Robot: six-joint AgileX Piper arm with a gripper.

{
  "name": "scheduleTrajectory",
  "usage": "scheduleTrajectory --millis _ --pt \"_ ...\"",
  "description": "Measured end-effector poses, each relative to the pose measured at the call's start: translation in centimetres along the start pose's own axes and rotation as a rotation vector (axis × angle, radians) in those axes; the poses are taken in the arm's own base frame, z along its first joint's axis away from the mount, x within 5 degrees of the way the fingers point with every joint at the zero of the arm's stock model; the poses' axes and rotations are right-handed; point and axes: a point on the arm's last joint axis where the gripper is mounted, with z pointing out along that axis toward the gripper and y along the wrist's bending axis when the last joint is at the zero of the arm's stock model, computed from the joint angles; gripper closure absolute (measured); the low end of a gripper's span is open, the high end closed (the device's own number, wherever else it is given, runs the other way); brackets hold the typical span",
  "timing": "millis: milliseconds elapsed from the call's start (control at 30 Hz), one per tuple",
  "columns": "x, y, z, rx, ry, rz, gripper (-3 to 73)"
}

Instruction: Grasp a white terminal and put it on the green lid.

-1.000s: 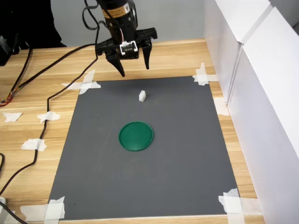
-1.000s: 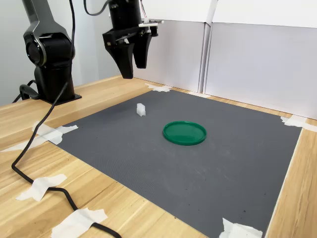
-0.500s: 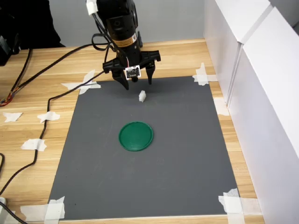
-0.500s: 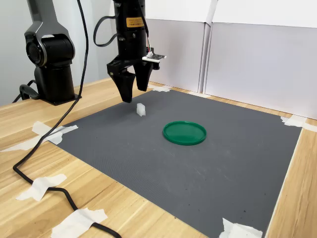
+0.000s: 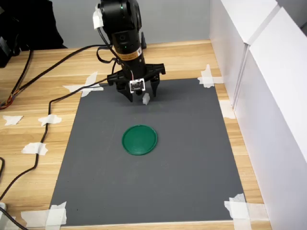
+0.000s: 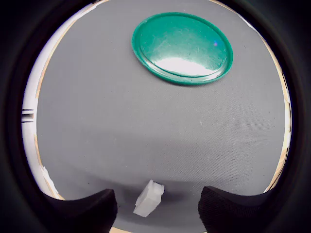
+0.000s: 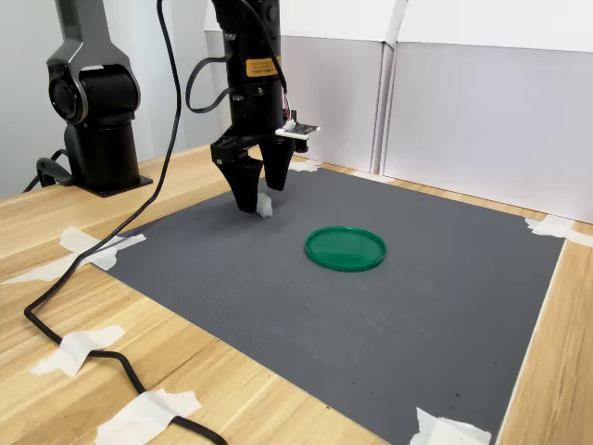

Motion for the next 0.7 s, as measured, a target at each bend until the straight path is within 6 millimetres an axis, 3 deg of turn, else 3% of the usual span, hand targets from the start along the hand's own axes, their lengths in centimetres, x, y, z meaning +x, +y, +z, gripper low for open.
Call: scheduleTrajectory --millis 367,500,700 --pt "-0.24 0.03 0.53 -0.008 -0.004 0.007 3.1" --pt "-0.24 0.05 0.53 -0.009 -0.004 0.005 11.8" --pt "-0.24 0.05 0.53 -0.009 -0.004 0.004 31.0"
